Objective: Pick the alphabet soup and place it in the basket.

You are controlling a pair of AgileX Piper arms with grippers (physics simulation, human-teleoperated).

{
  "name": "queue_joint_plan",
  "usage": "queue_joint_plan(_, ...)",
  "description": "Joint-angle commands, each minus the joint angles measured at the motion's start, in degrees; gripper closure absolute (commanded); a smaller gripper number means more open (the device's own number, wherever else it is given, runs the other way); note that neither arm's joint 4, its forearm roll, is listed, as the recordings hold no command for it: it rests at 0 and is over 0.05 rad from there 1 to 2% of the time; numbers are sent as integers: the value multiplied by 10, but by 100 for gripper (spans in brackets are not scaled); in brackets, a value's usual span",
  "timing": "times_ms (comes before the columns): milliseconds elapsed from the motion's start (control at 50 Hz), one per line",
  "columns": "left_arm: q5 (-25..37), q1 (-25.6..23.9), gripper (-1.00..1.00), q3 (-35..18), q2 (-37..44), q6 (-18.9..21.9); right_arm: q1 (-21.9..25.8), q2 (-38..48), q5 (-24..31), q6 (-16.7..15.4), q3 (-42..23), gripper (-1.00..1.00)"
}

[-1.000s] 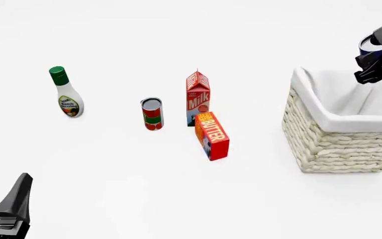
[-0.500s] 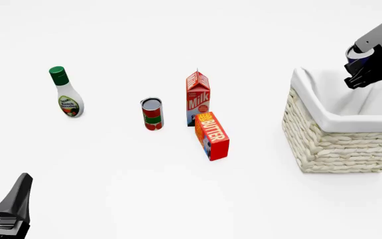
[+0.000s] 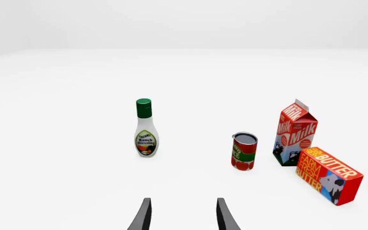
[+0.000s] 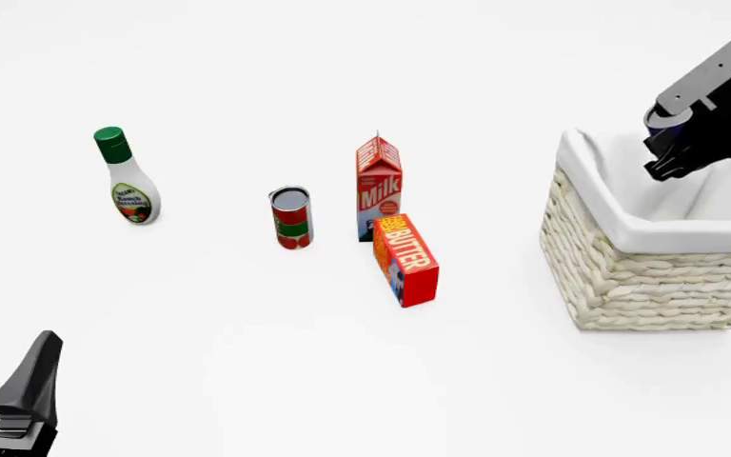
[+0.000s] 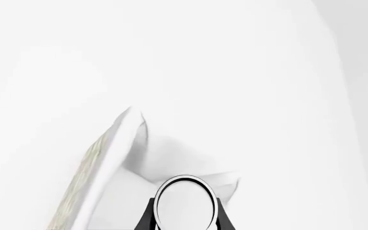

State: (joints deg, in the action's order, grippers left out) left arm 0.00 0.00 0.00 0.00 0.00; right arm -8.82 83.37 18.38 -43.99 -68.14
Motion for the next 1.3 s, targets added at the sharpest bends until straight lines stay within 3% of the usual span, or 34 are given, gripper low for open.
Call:
queue_joint_plan(20,0,0,-100,0,0,0,-1,14,-7,8,0,100)
queue_joint_plan(1300,0,0,-100,0,0,0,-17,66,-49,13,24,100)
